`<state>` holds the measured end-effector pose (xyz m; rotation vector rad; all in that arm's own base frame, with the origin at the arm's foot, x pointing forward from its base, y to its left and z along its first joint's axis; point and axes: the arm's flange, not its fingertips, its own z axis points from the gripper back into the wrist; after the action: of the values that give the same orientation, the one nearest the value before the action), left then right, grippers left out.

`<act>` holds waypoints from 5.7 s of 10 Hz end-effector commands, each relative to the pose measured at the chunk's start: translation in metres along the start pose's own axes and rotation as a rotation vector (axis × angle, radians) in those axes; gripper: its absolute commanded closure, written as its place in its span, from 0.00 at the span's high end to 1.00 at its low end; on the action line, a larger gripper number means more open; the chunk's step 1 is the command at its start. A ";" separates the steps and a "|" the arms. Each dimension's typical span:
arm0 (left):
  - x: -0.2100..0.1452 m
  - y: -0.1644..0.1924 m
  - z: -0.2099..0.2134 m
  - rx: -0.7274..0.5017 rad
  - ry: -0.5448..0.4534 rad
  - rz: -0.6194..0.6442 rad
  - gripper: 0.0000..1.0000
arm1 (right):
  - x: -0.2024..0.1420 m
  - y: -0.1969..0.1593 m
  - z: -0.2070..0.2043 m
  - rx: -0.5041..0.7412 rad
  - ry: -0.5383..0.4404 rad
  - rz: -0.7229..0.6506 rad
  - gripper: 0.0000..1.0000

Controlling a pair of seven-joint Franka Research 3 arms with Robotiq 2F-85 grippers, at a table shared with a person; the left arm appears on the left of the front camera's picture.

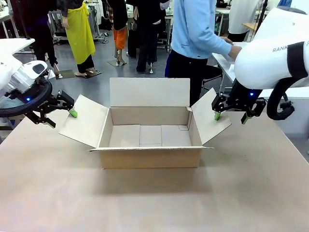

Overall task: Pack the gift set into the box.
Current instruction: Lift both hands away from the flaps of the Package Box.

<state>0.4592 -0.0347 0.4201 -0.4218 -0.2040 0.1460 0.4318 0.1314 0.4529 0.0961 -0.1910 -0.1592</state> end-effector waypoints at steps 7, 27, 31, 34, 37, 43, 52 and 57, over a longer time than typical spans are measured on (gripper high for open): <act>0.000 0.001 0.002 0.012 -0.005 0.002 1.00 | 0.000 0.001 0.002 -0.012 -0.001 -0.010 1.00; 0.000 0.001 0.002 0.012 -0.005 0.002 1.00 | 0.000 0.001 0.002 -0.012 -0.001 -0.010 1.00; 0.000 0.001 0.002 0.012 -0.005 0.002 1.00 | 0.000 0.001 0.002 -0.012 -0.001 -0.010 1.00; 0.000 0.001 0.002 0.012 -0.005 0.002 1.00 | 0.000 0.001 0.002 -0.012 -0.001 -0.010 1.00; 0.000 0.001 0.002 0.012 -0.005 0.002 1.00 | 0.000 0.001 0.002 -0.012 -0.001 -0.010 1.00; 0.000 0.001 0.002 0.012 -0.005 0.002 1.00 | 0.000 0.001 0.002 -0.012 -0.001 -0.010 1.00; -0.049 -0.006 0.108 -0.476 0.317 -0.369 1.00 | -0.014 -0.063 0.088 0.704 0.045 0.320 1.00; -0.041 0.129 0.137 -1.151 0.124 -0.281 1.00 | -0.037 -0.204 0.040 1.238 -0.102 -0.007 1.00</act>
<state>0.3367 0.1197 0.4970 -1.4183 -0.2645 -0.4118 0.3454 -0.0678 0.4902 1.2919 -0.4078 0.0912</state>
